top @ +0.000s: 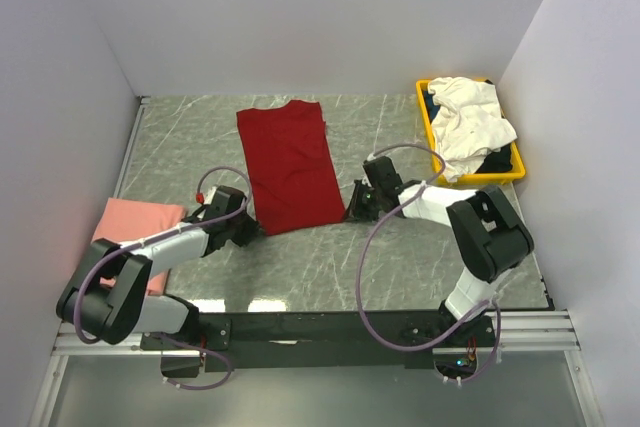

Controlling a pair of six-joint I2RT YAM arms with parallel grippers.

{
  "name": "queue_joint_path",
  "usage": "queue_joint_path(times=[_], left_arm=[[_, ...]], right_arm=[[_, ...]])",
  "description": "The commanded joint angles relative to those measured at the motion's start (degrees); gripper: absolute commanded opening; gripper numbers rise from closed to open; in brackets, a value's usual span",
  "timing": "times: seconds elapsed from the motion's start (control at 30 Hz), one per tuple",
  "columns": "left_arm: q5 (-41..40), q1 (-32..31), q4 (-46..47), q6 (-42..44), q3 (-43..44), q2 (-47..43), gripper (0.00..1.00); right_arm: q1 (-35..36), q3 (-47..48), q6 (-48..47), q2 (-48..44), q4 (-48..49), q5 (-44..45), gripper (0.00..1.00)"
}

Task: Fold and stack the t-shirts
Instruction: Fold the tshirt

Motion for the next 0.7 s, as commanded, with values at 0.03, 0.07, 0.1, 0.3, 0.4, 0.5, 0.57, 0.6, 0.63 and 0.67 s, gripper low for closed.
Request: queue_joint_path(times=[0.03, 0.07, 0.1, 0.3, 0.4, 0.5, 0.57, 0.6, 0.63, 0.67], left_arm=[[0.33, -0.12, -9.20, 3.69, 0.91, -3.68, 0.01], [0.59, -0.20, -10.00, 3.87, 0.73, -5.17, 0.01], [0.77, -0.47, -10.79, 4.39, 0.56, -5.88, 0.01], [2.18, -1.43, -17.12, 5.10, -3.30, -12.30, 0.01], [2.97, -2.13, -19.49, 4.40, -5.67, -16.17, 0.01], [3.93, -2.92, -20.99, 3.52, -7.96, -19.94, 0.01], [4.46, -3.28, -20.99, 3.26, -9.02, -21.79, 0.01], [4.55, -3.37, -21.08, 3.08, -9.55, -22.15, 0.01], [4.73, -3.46, -21.08, 3.08, -9.81, -22.67, 0.01], [4.99, -3.46, -20.99, 3.08, -9.99, -22.76, 0.01]], right_arm=[[-0.35, -5.58, -0.47, -6.73, 0.57, -0.22, 0.00], [-0.35, -8.20, -0.12, -8.92, 0.92, -1.01, 0.00], [-0.26, -9.71, 0.05, -10.16, 1.28, -1.63, 0.00], [2.81, -21.13, 3.30, -20.44, 2.69, -3.30, 0.00], [6.76, -25.88, 5.85, -25.71, 2.42, -1.90, 0.00], [9.58, -29.14, 8.49, -29.41, 2.33, -1.02, 0.00], [9.93, -30.19, 9.19, -30.64, 2.42, -0.67, 0.00], [10.11, -30.20, 9.20, -30.82, 2.16, -0.32, 0.00], [10.11, -30.03, 9.11, -30.91, 1.72, 0.47, 0.00], [10.11, -29.85, 9.02, -30.91, 1.46, 0.48, 0.00]])
